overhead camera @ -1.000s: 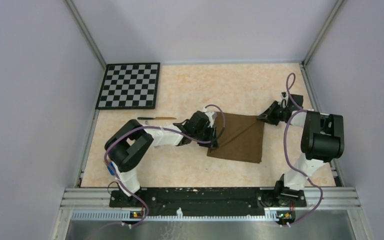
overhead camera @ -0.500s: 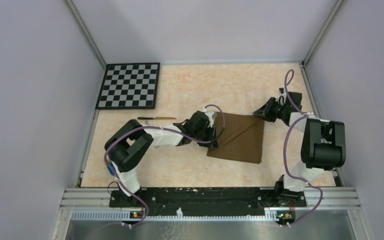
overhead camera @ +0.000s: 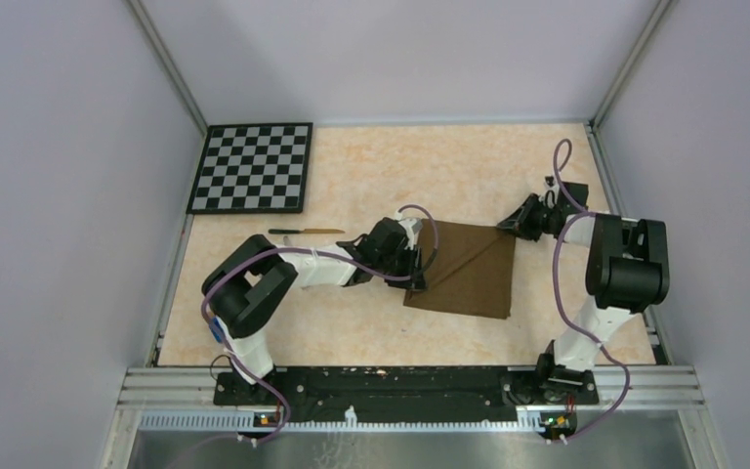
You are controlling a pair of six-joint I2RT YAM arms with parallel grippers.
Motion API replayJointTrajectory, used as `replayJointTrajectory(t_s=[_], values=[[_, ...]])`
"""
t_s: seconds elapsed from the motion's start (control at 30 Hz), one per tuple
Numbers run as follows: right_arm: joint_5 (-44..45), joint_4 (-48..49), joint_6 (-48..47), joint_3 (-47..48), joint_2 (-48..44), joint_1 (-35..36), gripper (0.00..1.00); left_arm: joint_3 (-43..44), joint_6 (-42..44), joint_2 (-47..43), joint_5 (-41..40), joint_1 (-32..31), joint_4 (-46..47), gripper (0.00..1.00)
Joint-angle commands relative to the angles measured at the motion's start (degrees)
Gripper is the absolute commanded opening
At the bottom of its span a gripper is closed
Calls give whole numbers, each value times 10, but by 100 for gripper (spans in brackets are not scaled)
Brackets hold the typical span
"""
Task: Fold the napkin into a case and place the utensils inside
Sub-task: Smooth out the upper triangle-folded napkin at the center of the board, then rotate the upper triangle-folded napkin at the center of the board.
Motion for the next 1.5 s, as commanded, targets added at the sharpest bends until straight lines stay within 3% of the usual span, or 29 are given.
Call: replayJointTrajectory(t_s=[0.0, 0.07, 0.2, 0.47, 0.67, 0.8, 0.97, 1.17, 1.23, 1.37, 1.47], values=[[44, -43, -43, 56, -11, 33, 18, -8, 7, -44, 13, -3, -117, 41], [58, -87, -49, 70, -47, 53, 24, 13, 2, -89, 31, -4, -130, 54], [108, -178, -61, 83, -119, 87, 35, 43, 8, -141, 24, -1, -159, 66], [48, -238, -44, -23, -238, 111, 45, 42, 34, -90, 3, 0, -177, 76], [62, -265, -38, -86, -278, 112, 50, 19, 33, -51, -14, 0, -164, 70], [92, -239, -37, -126, -277, 112, 45, -17, 12, -39, -6, 0, -128, 52], [125, -207, -52, -118, -223, 127, 41, -69, -43, -31, 9, -1, -73, 33], [158, -170, -76, -74, -138, 167, 40, -153, -140, -69, 5, -27, 22, 24], [164, -169, -85, -50, -114, 183, 40, -174, -172, -87, -11, -39, 38, 24], [184, -203, -96, -9, -103, 205, 40, -210, -206, -140, -41, -46, 35, 36], [249, -252, -112, 8, -153, 235, 43, -226, -199, -217, -70, -45, -1, 53]])
